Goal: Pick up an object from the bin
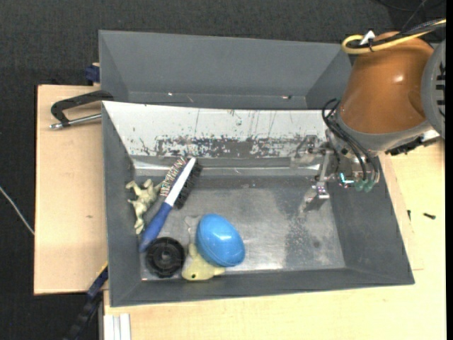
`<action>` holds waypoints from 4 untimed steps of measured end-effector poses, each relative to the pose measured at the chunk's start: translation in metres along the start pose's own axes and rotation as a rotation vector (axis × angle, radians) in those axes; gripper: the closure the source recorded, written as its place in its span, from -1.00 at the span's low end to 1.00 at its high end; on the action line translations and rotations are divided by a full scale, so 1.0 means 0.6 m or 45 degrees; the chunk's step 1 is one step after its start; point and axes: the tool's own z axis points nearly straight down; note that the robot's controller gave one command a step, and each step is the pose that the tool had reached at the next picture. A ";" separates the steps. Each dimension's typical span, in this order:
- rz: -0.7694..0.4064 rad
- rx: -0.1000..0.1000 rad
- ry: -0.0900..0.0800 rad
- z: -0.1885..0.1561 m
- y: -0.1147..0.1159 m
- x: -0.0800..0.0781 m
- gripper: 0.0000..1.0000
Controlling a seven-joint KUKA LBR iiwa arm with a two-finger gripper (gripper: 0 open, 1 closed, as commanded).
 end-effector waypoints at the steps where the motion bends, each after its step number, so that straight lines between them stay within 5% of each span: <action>1: 0.488 -0.002 -0.012 0.224 -0.050 -0.060 -1.00; 2: 0.257 -0.006 -0.018 0.193 0.141 -0.070 -1.00; 3: 0.356 -0.002 0.000 0.197 0.176 0.055 -1.00; 4: 0.618 0.014 -0.018 0.228 0.225 0.064 -1.00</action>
Offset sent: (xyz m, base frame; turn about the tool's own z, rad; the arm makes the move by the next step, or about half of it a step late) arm 0.0362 -0.0330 -0.1479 0.3869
